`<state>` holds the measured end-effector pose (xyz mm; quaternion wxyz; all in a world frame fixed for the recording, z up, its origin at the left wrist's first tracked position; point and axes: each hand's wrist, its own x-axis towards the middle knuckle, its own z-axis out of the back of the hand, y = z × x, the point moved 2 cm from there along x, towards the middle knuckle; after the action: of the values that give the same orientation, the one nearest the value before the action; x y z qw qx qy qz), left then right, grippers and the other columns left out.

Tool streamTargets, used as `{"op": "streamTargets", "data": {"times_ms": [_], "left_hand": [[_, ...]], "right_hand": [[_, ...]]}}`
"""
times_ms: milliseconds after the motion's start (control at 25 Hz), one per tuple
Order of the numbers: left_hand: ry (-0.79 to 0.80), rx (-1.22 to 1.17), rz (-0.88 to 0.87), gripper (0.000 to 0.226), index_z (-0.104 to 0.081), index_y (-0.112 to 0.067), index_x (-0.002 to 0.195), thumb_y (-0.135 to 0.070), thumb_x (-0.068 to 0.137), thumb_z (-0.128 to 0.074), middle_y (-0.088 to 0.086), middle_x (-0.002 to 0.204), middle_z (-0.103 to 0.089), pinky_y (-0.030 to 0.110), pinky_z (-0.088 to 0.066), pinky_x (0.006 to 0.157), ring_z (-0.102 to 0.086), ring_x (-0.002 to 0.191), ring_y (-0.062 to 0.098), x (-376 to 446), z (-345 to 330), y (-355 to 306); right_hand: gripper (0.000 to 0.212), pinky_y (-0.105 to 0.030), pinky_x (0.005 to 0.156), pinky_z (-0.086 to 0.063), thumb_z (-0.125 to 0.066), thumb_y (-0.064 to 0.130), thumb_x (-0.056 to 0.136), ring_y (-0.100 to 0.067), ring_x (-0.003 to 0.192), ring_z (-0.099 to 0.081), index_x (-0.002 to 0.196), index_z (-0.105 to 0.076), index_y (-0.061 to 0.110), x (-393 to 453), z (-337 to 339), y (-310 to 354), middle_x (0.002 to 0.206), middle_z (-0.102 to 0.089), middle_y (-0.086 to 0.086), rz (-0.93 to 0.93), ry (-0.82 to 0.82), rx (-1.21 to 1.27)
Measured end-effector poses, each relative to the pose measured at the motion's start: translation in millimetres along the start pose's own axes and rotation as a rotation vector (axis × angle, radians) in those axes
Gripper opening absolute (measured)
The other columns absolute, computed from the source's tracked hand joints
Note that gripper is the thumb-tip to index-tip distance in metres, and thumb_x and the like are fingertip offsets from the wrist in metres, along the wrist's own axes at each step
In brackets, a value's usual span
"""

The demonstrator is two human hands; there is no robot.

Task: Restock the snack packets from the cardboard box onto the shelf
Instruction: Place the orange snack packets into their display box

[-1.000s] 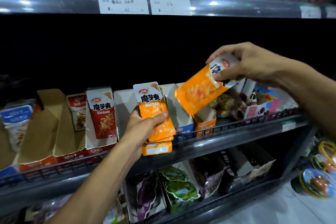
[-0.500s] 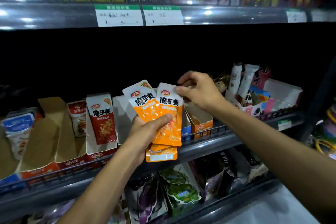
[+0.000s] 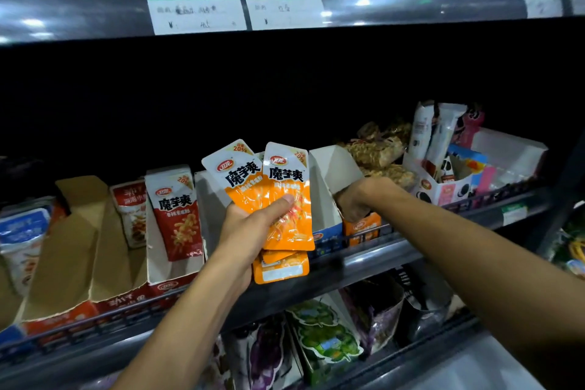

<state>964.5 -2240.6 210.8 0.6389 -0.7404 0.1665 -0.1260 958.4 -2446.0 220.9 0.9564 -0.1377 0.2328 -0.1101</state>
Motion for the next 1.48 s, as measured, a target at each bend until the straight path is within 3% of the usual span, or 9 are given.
{"op": "streamTargets", "data": {"times_ms": [80, 280, 440, 560, 720, 960, 1040, 1240, 1480], "left_hand": [[0.015, -0.007, 0.009, 0.026, -0.065, -0.015, 0.102, -0.022, 0.081, -0.079, 0.004, 0.084, -0.078, 0.030, -0.059, 0.054, -0.075, 0.071, 0.021, -3.9, -2.5, 1.4], [0.008, 0.004, 0.020, 0.033, -0.066, -0.013, 0.108, -0.024, 0.080, -0.080, 0.004, 0.087, -0.078, 0.029, -0.058, 0.054, -0.075, 0.073, 0.021, -6.7, -4.9, 3.5], [0.014, 0.023, 0.014, 0.036, -0.065, -0.015, 0.109, -0.026, 0.078, -0.081, 0.003, 0.088, -0.078, 0.030, -0.058, 0.056, -0.075, 0.073, 0.021, -7.5, -5.2, 0.8], [0.019, 0.028, -0.007, 0.035, -0.065, -0.015, 0.109, -0.025, 0.079, -0.080, 0.003, 0.088, -0.078, 0.033, -0.059, 0.062, -0.076, 0.075, 0.021, -2.0, -3.3, -3.3], [0.030, 0.027, -0.008, 0.029, -0.066, -0.016, 0.105, -0.023, 0.079, -0.080, 0.002, 0.085, -0.078, 0.034, -0.059, 0.064, -0.076, 0.074, 0.022, 3.8, 0.5, -6.8], [0.018, 0.033, 0.001, 0.032, -0.067, -0.017, 0.106, -0.027, 0.078, -0.080, 0.003, 0.086, -0.078, 0.043, -0.060, 0.074, -0.076, 0.075, 0.024, 10.3, 6.5, -2.5], [0.017, 0.025, -0.001, 0.031, -0.066, -0.017, 0.105, -0.026, 0.078, -0.080, 0.003, 0.085, -0.078, 0.042, -0.060, 0.073, -0.076, 0.074, 0.024, 8.6, 5.5, 0.8], [0.009, 0.004, 0.001, 0.031, -0.066, -0.017, 0.104, -0.026, 0.078, -0.080, 0.003, 0.084, -0.078, 0.037, -0.059, 0.067, -0.075, 0.072, 0.023, 3.1, 3.9, 3.8], [-0.050, -0.056, 0.047, 0.035, -0.065, -0.016, 0.108, -0.025, 0.078, -0.081, 0.006, 0.087, -0.077, 0.033, -0.058, 0.058, -0.075, 0.071, 0.024, -3.8, -8.1, 5.2]], "right_hand": [[0.019, -0.032, 0.079, -0.039, -0.046, 0.009, 0.093, -0.016, 0.067, -0.041, 0.074, -0.047, 0.010, 0.0, -1.2, -1.1, 0.076, -0.041, 0.001, -0.017, 0.007, -0.005], [0.011, -0.032, 0.078, -0.041, -0.049, 0.005, 0.090, -0.019, 0.077, -0.045, 0.098, -0.044, 0.011, 2.8, -3.8, 0.4, 0.081, -0.043, -0.001, 0.002, -0.066, 0.062], [0.010, -0.030, 0.073, -0.041, -0.049, -0.001, 0.087, -0.018, 0.071, -0.045, 0.091, -0.052, 0.007, 6.8, -2.3, -0.6, 0.077, -0.040, -0.001, -0.019, -0.095, 0.030], [0.033, -0.032, 0.082, -0.045, -0.053, 0.004, 0.088, -0.023, 0.091, -0.049, 0.122, -0.052, 0.005, 15.1, 0.7, -1.7, 0.095, -0.049, -0.005, -0.052, -0.090, 0.028], [0.043, -0.033, 0.099, -0.040, -0.058, 0.018, 0.094, -0.027, 0.124, -0.046, 0.134, -0.050, 0.005, 11.4, 8.5, 0.9, 0.137, -0.049, -0.009, -0.093, -0.043, 0.070], [0.034, -0.030, 0.082, -0.041, -0.049, 0.014, 0.098, -0.022, 0.102, -0.057, 0.130, -0.053, 0.003, -2.6, 10.6, -4.8, 0.126, -0.058, -0.010, -0.082, 0.116, 0.204], [0.033, -0.028, 0.080, -0.039, -0.046, 0.007, 0.098, -0.020, 0.087, -0.054, 0.130, -0.049, 0.002, -10.2, 13.7, -2.2, 0.101, -0.057, -0.008, -0.067, -0.027, 0.159], [0.035, -0.031, 0.074, -0.044, -0.069, 0.026, 0.083, -0.023, 0.097, -0.058, 0.115, -0.055, 0.023, -29.1, 21.9, -13.6, 0.113, -0.060, -0.003, -0.078, -0.494, 0.137], [0.021, -0.021, 0.050, -0.029, -0.073, 0.036, 0.083, -0.017, 0.051, -0.052, 0.076, -0.065, 0.018, -127.4, 6.9, -24.3, 0.058, -0.057, 0.001, -0.179, -1.468, 0.171]]}}
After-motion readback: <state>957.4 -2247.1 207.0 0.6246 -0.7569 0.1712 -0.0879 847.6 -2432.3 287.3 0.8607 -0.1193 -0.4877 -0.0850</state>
